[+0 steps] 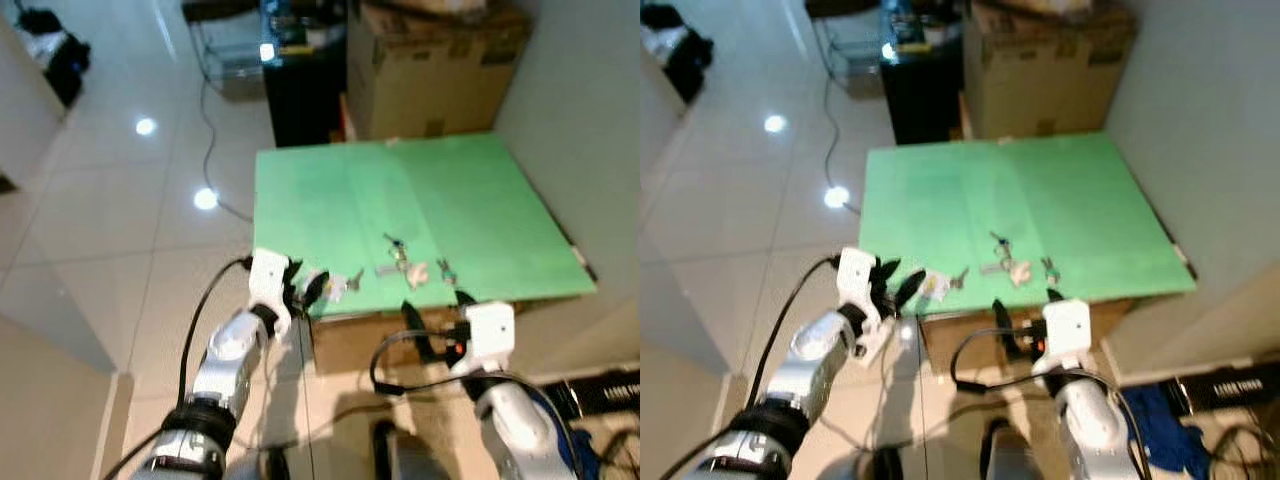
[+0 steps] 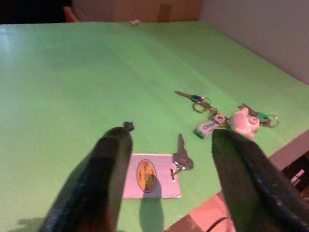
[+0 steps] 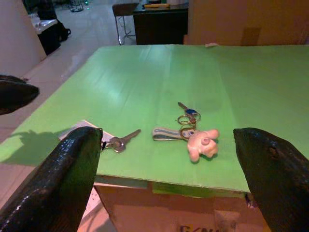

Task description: Hang keys on a hook

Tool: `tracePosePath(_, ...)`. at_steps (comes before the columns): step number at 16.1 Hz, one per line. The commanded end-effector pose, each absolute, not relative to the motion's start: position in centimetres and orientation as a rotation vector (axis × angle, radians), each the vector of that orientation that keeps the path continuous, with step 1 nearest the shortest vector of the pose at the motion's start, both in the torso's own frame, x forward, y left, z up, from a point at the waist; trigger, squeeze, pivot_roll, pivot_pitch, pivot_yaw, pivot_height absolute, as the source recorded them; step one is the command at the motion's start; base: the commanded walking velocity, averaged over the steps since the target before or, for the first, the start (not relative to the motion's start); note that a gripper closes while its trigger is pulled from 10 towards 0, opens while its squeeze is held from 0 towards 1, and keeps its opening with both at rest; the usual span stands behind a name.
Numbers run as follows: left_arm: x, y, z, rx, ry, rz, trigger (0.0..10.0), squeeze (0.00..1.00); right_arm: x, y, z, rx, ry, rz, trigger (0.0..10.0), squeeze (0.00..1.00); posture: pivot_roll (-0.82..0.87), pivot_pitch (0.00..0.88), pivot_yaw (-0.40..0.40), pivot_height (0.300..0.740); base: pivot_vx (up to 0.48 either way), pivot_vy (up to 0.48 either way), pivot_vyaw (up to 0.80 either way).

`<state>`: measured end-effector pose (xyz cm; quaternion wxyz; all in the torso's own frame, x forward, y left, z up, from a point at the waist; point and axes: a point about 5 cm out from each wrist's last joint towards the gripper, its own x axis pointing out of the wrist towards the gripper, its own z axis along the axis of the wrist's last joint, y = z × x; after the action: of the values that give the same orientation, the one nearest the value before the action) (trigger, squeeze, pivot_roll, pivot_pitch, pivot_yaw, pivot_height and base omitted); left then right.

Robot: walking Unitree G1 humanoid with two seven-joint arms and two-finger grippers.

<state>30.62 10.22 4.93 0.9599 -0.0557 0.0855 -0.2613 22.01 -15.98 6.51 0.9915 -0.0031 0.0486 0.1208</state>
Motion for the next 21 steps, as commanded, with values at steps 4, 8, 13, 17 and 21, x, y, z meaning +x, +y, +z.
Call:
tracePosePath(4, 30.7, 10.1, 4.8, -0.088, 0.192, -0.540, 10.0, 1.00, 22.1, -16.0, 6.4, -0.018, 0.103, 0.245, 10.0, 0.00, -0.29, 0.144, 0.081, 0.740, 0.000, 0.000, 0.00)
tracePosePath(8, 32.0, 9.2, 5.1, -0.054, 0.218, -0.529, 10.0, 0.00, 22.4, -15.8, 6.4, -0.033, 0.114, 0.289, 10.0, 0.00, -0.30, 0.165, 0.077, 0.740, 0.000, 0.000, 0.00)
tracePosePath(13, 33.6, 9.3, 6.1, -0.043, 0.222, -0.481, 10.0, 0.00, 22.3, -15.2, 5.9, -0.059, 0.152, 0.368, 10.0, 0.00, -0.32, 0.172, 0.081, 0.740, 0.000, 0.000, 0.00)
tracePosePath(17, 33.1, 8.8, 5.2, -0.018, 0.258, -0.506, 10.0, 0.00, 21.6, -14.7, 5.5, -0.035, 0.170, 0.389, 10.0, 0.00, -0.32, 0.171, 0.086, 0.740, 0.000, 0.000, 0.00)
tracePosePath(21, 32.2, 8.1, 4.0, -0.050, 0.325, -0.574, 10.0, 0.00, 19.8, -14.6, 5.1, -0.027, 0.205, 0.394, 10.0, 0.00, -0.33, 0.211, 0.081, 0.740, 0.000, 0.000, 0.00)
